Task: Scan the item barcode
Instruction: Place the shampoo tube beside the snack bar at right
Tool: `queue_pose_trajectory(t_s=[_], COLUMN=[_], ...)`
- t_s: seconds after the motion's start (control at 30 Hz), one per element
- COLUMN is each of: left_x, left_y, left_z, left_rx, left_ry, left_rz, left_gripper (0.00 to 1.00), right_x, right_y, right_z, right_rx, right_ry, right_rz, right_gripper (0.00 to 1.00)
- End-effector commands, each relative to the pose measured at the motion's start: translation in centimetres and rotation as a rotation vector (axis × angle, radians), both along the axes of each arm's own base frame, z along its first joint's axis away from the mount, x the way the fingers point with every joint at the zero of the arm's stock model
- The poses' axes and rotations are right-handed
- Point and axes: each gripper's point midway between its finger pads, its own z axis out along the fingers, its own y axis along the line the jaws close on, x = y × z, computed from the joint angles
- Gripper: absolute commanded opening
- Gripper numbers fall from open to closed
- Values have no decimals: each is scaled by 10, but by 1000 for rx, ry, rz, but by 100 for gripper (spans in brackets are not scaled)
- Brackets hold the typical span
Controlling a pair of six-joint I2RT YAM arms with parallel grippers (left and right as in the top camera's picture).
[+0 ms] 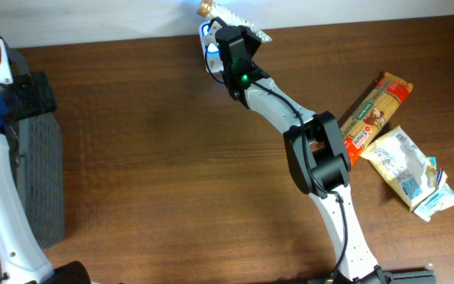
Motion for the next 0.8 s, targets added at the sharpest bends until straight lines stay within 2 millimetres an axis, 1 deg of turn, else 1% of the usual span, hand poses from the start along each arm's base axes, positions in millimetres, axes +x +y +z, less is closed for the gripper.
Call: queue_pose_trajectory(t_s=[0.0, 0.13, 0.17, 0.2, 0.27, 0.3, 0.33, 0.37, 0.4, 0.43, 0.47, 0.5, 0.53, 0.57, 0.6, 0.63, 0.67, 0.7, 0.73, 0.77], left_x=[-2, -2, -2, -2, -2, -2, -2, -2, -2, -2, -2, -2, -2, -2, -2, -2, -2, -2, -2, -2], left_y=[1, 1, 1, 1, 1, 1, 1, 1, 1, 1, 1, 1, 1, 1, 1, 1, 1, 1, 1, 1], left_z=[6, 6, 6, 6, 6, 6, 6, 6, 6, 6, 6, 6, 6, 6, 6, 6, 6, 6, 6, 6], left_rx=[14, 14, 14, 14, 14, 14, 14, 14, 14, 14, 14, 14, 14, 14, 14, 14, 14, 14, 14, 14], left_ry=[-11, -11, -11, -11, -11, -11, -11, -11, -11, -11, -11, -11, -11, -11, -11, -11, -11, -11, -11, -11], left_rz=[-5, -5, -5, -5, -5, -5, -5, -5, -5, -5, -5, -5, -6, -5, -5, -5, -5, -5, -5, -5], left_gripper=[99, 99, 99, 99, 99, 99, 99, 99, 99, 99, 99, 99, 99, 99, 99, 99, 99, 99, 99, 99], right_x=[1, -1, -3, -7, -18, -27, -39, -61, -84, -108, -138, -156, -188, -210, -230, -246, -266, -274, -283, -290], right_y=[-10, -4, 1, 5, 19, 26, 33, 36, 33, 28, 10, -10, -62, -109, -151, -185, -226, -246, -268, -281], right_z=[24, 22, 21, 24, 40, 53, 73, 114, 157, 191, 218, 225, 214, 187, 157, 134, 101, 79, 47, 27], right_rx=[-4, -13, -52, -89, -76, -30, 41, 153, 282, 430, 632, 715, 849, 930, 965, 986, 1003, 999, 995, 981], right_ry=[-62, -48, -28, -6, 56, 87, 113, 122, 101, 100, 120, 144, 219, 291, 356, 398, 447, 487, 549, 588], right_rz=[-69, -58, -39, -20, 65, 116, 167, 208, 215, 212, 138, 60, -169, -408, -631, -815, -1052, -1155, -1261, -1326], right_gripper=[4, 4, 4, 4, 4, 4, 4, 4, 4, 4, 4, 4, 4, 4, 4, 4, 4, 4, 4, 4])
